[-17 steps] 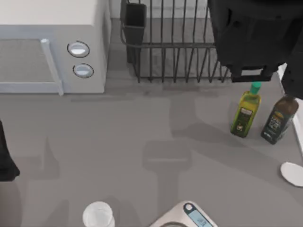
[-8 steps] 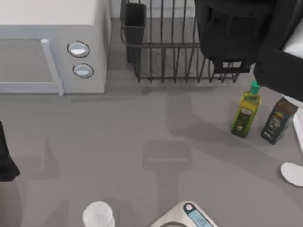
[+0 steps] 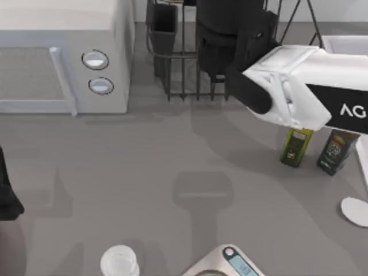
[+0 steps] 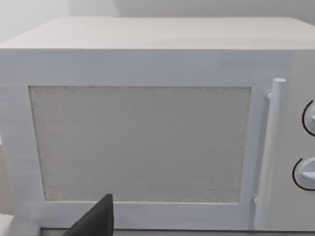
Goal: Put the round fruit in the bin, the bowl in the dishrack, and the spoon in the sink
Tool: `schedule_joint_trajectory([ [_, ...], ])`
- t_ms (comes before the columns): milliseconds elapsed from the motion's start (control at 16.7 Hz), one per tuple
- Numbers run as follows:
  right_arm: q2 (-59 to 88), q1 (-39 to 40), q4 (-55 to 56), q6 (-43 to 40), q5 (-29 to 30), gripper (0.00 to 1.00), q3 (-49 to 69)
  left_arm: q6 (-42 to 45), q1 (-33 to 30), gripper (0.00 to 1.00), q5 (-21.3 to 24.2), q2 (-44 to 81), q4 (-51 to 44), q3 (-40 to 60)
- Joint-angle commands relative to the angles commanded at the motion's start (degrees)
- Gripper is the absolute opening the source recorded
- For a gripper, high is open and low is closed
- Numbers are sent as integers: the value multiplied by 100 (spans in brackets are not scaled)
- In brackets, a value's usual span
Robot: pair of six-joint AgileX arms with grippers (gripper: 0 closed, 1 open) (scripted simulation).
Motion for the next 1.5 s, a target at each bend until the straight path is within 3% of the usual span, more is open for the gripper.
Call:
schedule_joint_trajectory([
  [240, 758, -633, 820, -28, -628, 0, -219, 0, 0, 100, 0, 0, 0, 0],
  [540, 813, -686, 874, -31, -681, 0, -246, 0, 0, 100, 0, 0, 0, 0],
  [1320, 813, -686, 874, -31, -681, 98, -246, 0, 0, 100, 0, 0, 0, 0],
  [1500, 813, -686, 874, -31, -681, 100, -246, 0, 0, 100, 0, 0, 0, 0],
])
